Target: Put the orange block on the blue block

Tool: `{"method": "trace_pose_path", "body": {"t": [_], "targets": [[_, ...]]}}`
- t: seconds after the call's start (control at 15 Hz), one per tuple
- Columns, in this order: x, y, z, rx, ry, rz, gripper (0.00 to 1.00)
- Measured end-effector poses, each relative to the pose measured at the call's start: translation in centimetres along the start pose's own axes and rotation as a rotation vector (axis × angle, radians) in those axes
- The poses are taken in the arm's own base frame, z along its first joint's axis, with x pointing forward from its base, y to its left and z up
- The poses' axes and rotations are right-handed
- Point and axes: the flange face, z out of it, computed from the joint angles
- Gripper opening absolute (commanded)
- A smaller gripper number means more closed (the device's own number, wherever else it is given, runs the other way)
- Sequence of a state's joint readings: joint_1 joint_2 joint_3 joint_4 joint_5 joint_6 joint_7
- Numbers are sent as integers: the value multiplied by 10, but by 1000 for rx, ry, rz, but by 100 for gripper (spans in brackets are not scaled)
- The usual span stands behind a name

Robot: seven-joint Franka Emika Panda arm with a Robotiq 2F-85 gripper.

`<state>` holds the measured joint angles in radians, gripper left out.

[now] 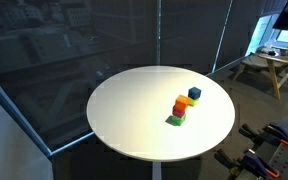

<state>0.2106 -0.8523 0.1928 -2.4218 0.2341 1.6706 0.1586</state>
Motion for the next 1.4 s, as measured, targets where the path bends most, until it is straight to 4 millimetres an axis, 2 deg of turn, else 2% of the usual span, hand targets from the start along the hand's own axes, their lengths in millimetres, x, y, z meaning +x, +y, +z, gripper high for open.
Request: {"method": "trace_pose_path", "body": {"t": [0.8, 1.4], "targets": [[2, 2, 2, -2, -5, 6, 100], [16, 24, 10, 11, -34, 61, 100]]}}
